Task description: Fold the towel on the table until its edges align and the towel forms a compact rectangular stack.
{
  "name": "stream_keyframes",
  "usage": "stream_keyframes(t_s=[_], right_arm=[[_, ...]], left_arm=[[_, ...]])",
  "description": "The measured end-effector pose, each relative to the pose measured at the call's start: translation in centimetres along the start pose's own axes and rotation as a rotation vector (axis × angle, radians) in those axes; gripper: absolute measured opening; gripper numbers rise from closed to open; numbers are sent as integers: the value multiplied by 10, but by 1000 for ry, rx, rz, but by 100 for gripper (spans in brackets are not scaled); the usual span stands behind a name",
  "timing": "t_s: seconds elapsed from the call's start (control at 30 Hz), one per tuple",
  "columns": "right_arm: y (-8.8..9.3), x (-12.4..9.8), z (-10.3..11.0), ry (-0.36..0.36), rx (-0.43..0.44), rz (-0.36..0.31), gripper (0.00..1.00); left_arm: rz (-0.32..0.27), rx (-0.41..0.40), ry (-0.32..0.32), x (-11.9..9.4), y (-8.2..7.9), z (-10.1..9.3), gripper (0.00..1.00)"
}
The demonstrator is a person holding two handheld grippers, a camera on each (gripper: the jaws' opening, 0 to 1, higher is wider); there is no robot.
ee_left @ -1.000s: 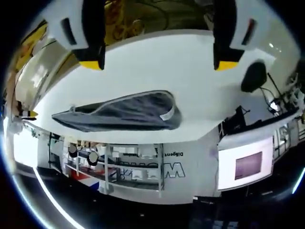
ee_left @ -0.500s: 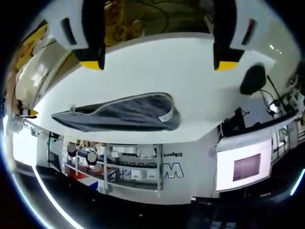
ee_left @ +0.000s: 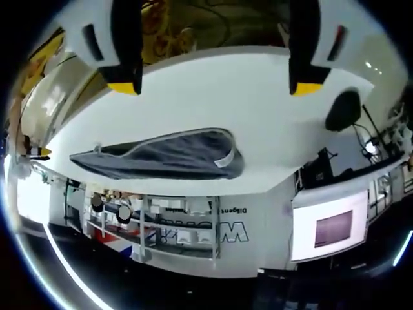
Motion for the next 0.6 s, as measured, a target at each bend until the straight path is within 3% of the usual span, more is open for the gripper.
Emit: stream_keyframes(t_s=[0.3, 0.47, 0.6], right_arm=[[-3, -1, -2, 0, -55, 32, 93], [-8, -1, -5, -14, -164, 100, 91], [-17, 3, -9, -49, -329, 172, 89]], left_arm=[[8, 45, -25, -1, -4, 5, 99], [44, 167, -24, 0, -10, 8, 99], [54, 327, 9, 7, -29, 15, 99]])
Point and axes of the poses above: the point that each gripper's makers call its tool centre point, and the gripper's own axes: x roughly forward along the fingers, z roughly to its left, y roughly out of its underside, the point moved 6 cm from there along -x, roughly backward along the fingers, and after that the axes turned 6 degrees about -y, right-handed, at the moved point
